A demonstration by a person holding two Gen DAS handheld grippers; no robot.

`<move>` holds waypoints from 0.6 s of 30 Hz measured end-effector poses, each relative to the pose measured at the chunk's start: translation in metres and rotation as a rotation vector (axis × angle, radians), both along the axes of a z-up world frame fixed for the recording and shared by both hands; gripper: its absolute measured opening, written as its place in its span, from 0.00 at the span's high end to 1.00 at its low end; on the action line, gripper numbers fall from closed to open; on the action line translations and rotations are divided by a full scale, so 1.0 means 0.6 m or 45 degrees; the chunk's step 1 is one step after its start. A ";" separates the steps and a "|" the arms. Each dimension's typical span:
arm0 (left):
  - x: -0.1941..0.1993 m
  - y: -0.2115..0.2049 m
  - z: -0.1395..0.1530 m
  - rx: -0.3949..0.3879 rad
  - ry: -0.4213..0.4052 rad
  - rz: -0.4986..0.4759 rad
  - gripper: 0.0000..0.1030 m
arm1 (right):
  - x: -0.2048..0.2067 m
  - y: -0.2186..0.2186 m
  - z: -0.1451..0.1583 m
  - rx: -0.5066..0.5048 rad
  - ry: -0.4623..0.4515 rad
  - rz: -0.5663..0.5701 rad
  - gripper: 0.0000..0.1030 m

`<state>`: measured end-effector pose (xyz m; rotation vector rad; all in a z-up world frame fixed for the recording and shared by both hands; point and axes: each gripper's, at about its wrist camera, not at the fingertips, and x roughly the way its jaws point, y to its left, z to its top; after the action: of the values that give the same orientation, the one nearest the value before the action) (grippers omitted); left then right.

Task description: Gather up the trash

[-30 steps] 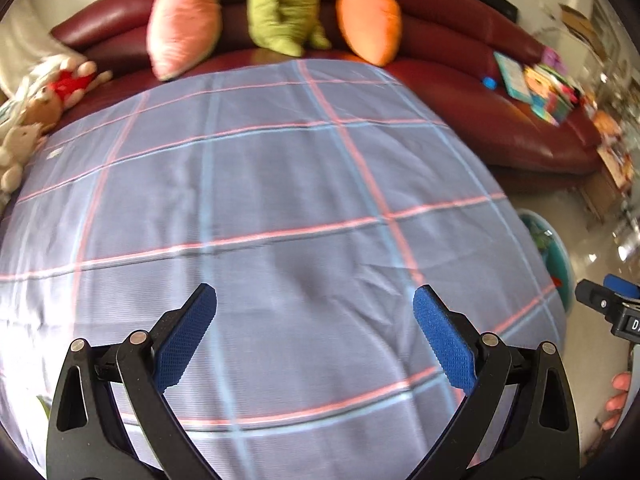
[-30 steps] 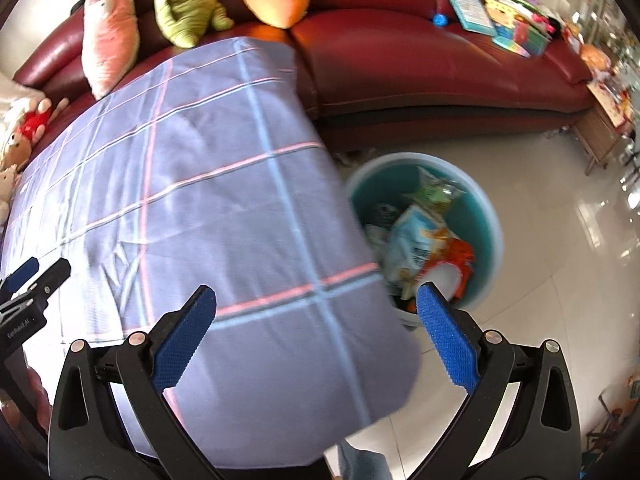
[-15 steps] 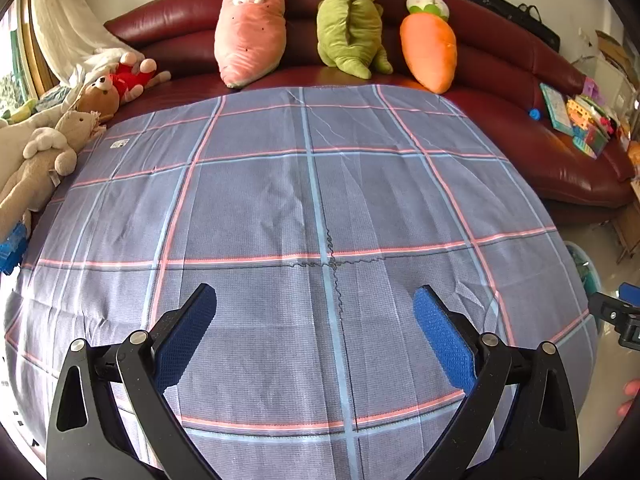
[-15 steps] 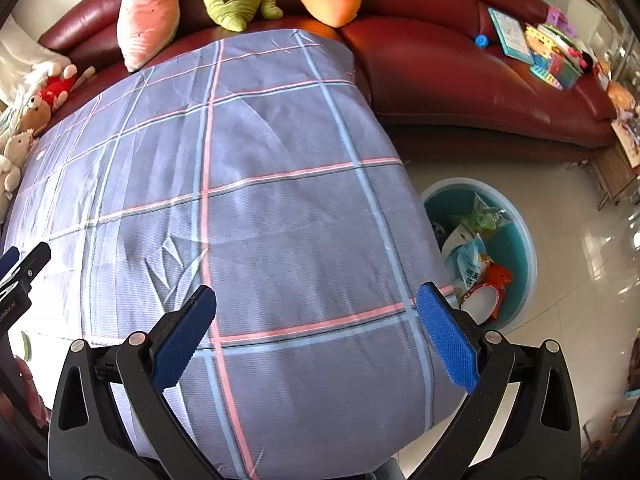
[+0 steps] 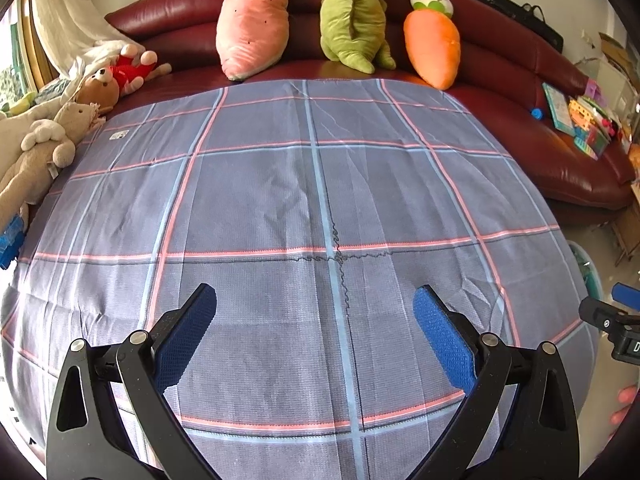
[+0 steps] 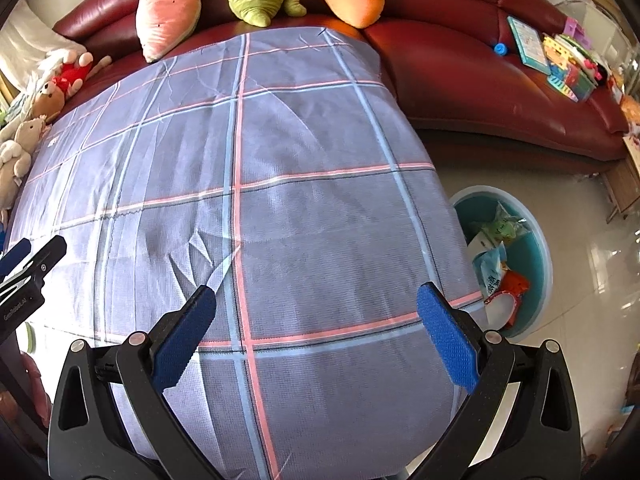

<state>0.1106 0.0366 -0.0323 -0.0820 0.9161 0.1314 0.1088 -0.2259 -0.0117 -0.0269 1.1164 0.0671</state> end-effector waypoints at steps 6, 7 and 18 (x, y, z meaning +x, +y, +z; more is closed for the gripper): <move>0.007 -0.007 -0.005 -0.001 0.009 -0.008 0.04 | 0.002 0.001 -0.005 -0.001 0.005 0.002 0.06; 0.008 -0.008 -0.006 -0.001 0.011 -0.011 0.04 | 0.002 0.001 -0.005 -0.001 0.005 0.002 0.06; 0.012 -0.014 -0.014 0.000 0.021 -0.016 0.04 | 0.006 -0.002 -0.017 0.004 0.015 0.002 0.06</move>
<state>0.1180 0.0282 -0.0405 -0.0750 0.9327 0.1206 0.1126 -0.2272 -0.0217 -0.0245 1.1279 0.0706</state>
